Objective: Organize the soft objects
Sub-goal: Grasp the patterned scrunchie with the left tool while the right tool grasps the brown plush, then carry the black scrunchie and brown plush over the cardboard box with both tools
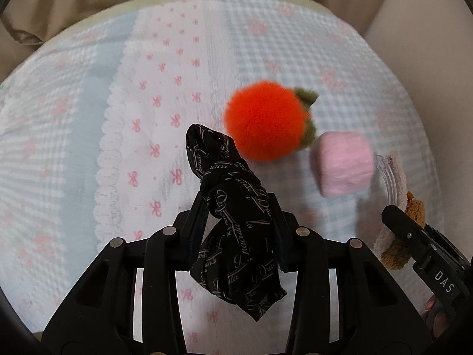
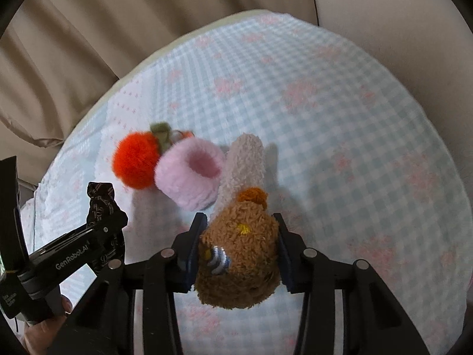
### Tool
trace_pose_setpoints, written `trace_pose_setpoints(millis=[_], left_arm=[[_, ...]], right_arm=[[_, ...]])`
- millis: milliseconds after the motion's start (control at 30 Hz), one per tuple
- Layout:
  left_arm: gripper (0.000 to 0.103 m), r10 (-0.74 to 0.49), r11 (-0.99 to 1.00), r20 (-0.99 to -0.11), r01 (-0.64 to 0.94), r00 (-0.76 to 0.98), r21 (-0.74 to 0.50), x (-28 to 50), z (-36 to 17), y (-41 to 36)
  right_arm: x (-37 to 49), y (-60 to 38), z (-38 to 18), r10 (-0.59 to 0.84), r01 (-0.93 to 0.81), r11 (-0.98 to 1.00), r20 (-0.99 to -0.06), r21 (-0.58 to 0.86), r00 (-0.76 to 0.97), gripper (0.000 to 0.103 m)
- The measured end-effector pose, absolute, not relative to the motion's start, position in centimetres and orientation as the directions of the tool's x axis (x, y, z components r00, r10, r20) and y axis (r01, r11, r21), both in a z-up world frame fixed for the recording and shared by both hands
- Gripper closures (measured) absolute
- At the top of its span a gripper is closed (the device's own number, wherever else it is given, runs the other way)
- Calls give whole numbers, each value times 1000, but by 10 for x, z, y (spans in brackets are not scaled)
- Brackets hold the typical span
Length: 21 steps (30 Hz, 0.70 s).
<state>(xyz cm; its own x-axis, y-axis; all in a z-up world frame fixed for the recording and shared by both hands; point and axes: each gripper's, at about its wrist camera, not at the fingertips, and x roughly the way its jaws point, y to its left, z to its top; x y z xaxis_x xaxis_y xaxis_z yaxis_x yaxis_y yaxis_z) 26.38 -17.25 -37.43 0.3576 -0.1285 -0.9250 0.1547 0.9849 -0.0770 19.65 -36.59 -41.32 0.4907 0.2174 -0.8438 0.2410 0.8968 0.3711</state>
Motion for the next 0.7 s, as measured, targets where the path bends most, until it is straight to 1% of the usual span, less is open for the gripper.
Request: trace_pose_setpoints(millis=[267,433,700], left_arm=[[68,-148,984,-888,155,435,-88,245,-301,-174],[68,-158,983,-860,155,484,-93,221,-244,-165],[68,-154,987,-827,124,541,-103,163,-165,-124]], right_arm=[[184,-369,-357,216,212,900,-811,381,544,63],[170,-364,-304,213,168,911,-778,377,592,63],[135,-342,-224,229,79,930,-735,358,639,63]])
